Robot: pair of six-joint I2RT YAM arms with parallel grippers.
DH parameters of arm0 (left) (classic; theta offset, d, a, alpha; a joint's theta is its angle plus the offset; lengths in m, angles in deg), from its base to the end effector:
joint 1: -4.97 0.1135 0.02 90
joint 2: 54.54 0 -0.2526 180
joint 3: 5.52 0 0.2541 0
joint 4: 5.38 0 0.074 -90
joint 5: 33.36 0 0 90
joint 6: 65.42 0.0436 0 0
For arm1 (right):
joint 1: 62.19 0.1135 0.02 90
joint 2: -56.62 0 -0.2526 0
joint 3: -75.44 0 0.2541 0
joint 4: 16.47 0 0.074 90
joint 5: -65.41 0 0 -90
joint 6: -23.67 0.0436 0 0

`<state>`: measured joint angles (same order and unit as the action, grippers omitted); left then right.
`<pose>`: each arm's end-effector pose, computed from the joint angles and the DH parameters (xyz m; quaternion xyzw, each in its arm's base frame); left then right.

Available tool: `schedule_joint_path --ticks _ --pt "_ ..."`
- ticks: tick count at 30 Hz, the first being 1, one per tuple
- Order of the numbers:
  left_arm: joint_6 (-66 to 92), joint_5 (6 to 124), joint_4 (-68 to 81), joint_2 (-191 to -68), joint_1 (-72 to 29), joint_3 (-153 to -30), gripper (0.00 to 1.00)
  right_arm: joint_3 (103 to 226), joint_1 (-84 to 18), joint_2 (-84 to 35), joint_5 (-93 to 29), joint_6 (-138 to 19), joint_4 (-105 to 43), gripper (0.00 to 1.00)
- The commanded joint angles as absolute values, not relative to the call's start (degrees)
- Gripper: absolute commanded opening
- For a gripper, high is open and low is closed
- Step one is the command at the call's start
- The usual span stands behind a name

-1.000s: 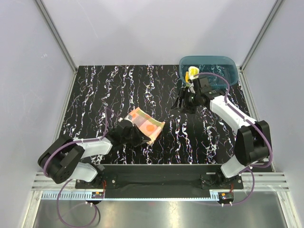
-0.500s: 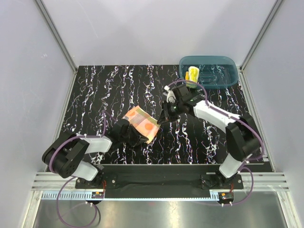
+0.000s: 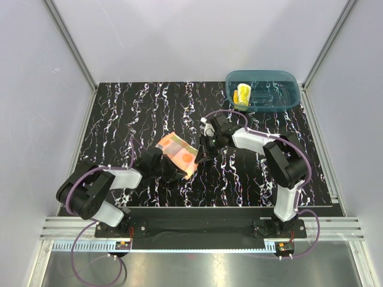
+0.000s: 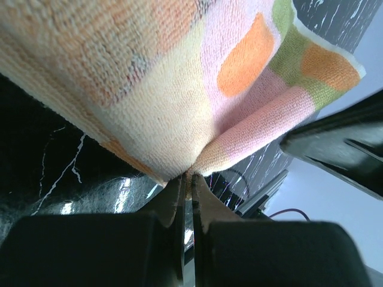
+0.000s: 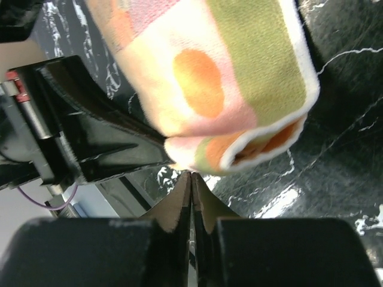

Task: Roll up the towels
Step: Roll the towel

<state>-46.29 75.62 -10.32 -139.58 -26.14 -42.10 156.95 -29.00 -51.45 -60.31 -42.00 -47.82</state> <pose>0.2069 -0.1414 0.0956 -0.2470 0.8744 -0.3978 0.1273 0.3072 0.2314 0.1473 -0.1552 0.9055 0.3850 0.0888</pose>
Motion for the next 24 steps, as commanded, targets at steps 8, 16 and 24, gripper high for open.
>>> schedule_joint_path --ticks 8,16,24 --pt "-42.3 75.7 -5.2 -141.0 -25.2 -44.0 0.0 159.9 -31.5 -55.8 -59.9 -42.2 -43.2 0.04" --pt "-38.2 75.4 0.0 -141.6 -24.9 -47.7 0.0 161.0 -33.4 -58.4 -60.0 -41.7 -42.2 0.02" --pt "-35.1 75.9 3.8 -144.3 -24.8 -51.4 0.01 159.5 -33.4 -57.2 -64.1 -42.0 -39.5 0.02"
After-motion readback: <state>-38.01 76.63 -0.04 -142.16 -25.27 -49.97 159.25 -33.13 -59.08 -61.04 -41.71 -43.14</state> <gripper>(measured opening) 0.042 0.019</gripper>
